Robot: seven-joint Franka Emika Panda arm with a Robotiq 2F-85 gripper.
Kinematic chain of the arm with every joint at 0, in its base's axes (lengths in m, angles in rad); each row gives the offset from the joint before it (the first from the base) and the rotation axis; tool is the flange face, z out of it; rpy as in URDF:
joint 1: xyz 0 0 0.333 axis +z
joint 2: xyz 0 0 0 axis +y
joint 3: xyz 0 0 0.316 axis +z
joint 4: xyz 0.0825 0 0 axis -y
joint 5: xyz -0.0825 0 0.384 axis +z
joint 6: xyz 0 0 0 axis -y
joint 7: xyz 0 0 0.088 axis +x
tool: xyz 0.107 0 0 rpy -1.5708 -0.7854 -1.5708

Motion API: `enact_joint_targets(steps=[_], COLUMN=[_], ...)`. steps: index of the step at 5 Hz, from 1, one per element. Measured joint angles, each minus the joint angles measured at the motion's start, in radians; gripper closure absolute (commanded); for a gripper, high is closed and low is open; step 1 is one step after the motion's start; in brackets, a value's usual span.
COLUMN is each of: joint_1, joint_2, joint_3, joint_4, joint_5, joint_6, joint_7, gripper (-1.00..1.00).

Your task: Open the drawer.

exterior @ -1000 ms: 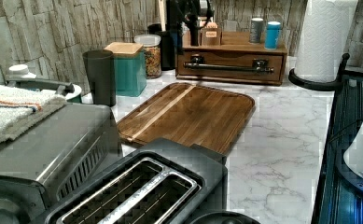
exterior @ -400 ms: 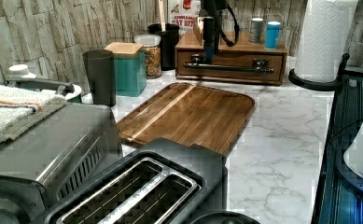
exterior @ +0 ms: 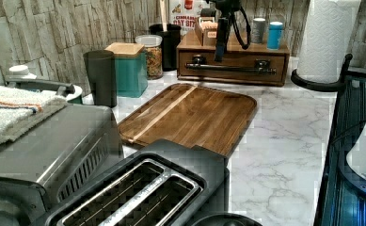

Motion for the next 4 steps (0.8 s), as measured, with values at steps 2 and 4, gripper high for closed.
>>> enact_joint_targets(steps=[2,4], joint_1=[-0.031,-0.021], joint_2=[0.025,0.131], joint_3=[-0.010,-0.010], joint_4=[0.000,0.008], joint_5=[-0.010,-0.016], joint_6=[0.072,0.098], joint_7=[-0.063,-0.072], gripper=[-1.00,-1.00])
